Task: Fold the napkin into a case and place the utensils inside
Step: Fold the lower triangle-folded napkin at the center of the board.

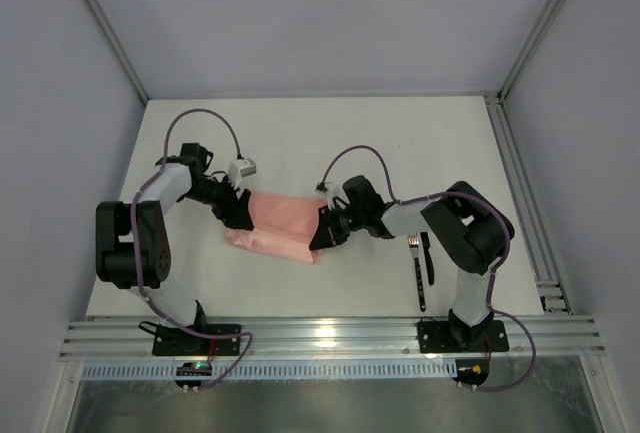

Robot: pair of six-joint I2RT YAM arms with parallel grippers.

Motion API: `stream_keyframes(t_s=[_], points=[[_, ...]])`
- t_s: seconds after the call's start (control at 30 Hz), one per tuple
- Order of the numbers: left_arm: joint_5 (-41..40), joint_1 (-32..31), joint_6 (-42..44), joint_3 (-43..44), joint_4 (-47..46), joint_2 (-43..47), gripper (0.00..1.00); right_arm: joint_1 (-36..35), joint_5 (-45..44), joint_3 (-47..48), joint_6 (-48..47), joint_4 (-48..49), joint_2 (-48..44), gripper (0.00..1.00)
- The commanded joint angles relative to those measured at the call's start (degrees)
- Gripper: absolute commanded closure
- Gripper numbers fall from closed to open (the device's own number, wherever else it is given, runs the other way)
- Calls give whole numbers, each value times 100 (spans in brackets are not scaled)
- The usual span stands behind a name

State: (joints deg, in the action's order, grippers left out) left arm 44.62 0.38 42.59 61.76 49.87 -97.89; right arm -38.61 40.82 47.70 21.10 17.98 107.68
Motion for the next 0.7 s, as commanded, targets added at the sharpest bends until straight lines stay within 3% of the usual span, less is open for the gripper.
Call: stream_keyframes(t_s=[0.0, 0.2, 0.33, 0.37, 0.43, 0.53, 0.6, 0.67], points=[[83, -284, -23, 12, -540, 551, 31, -6, 137, 195, -150, -84, 78, 96], [-532, -1021, 496, -32, -152, 384, 42, 3, 181, 257, -203, -181, 157, 96], [-1183, -1479, 391, -374, -897, 516, 53, 3, 207, 239, -238, -189, 183, 96], [-1210, -1523, 364, -366, -935, 464, 60, 3, 207, 231, -238, -189, 183, 96], [-1254, -1524, 364, -279, -909, 385, 63, -6, 216, 222, -238, -181, 183, 96], [-1359, -1524, 399, -217, -847, 305, 62, -6, 268, 231, -256, -172, 175, 96], [-1360, -1524, 443, -243, -882, 332, 54, 3, 278, 239, -291, -180, 175, 96], [-1298, -1524, 504, -234, -830, 367, 53, 3, 286, 248, -317, -224, 175, 96]])
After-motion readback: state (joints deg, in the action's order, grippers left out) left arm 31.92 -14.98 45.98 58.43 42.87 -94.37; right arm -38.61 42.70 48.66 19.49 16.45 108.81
